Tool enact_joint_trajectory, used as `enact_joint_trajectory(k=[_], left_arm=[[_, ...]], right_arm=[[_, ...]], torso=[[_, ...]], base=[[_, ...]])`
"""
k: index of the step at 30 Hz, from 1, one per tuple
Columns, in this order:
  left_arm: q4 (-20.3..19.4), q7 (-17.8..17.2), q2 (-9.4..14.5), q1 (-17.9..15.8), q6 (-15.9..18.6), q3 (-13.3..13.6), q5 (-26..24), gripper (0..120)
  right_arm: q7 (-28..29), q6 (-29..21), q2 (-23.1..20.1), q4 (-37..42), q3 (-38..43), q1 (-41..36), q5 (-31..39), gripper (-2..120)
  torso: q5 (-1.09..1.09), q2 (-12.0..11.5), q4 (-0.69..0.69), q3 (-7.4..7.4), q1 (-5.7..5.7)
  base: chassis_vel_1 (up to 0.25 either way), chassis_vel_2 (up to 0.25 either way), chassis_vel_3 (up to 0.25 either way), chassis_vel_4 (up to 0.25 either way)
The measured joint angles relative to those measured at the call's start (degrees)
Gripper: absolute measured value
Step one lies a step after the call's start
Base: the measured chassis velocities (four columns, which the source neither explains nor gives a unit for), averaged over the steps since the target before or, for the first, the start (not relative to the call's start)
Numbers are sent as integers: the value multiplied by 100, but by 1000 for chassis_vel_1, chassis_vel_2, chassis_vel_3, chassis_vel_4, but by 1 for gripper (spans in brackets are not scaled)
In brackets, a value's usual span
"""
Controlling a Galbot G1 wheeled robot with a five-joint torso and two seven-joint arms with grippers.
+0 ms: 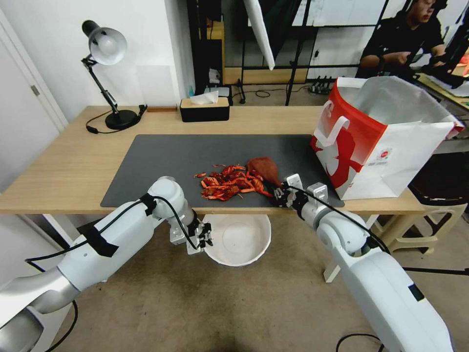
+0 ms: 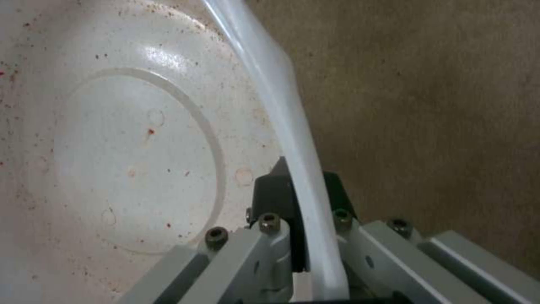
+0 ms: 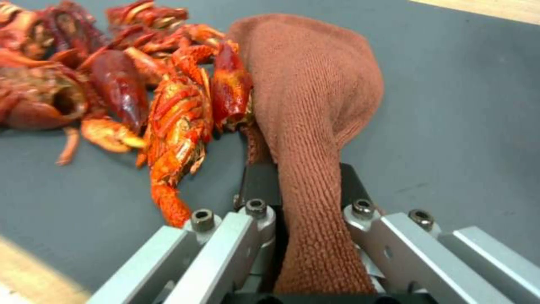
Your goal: Sweep shrimp from table into container with towel, then put container into takeout bag.
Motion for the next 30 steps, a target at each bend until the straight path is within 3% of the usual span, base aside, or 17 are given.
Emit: enact_joint_trajectory(k=[30], left_arm=[[50,106,24,-72,60,16,-94,0]], right_arm=[[642,-320,404,737,-318,-669,-489,7]], torso=[[0,0,-1,0,0]], base=[[0,0,0,0]])
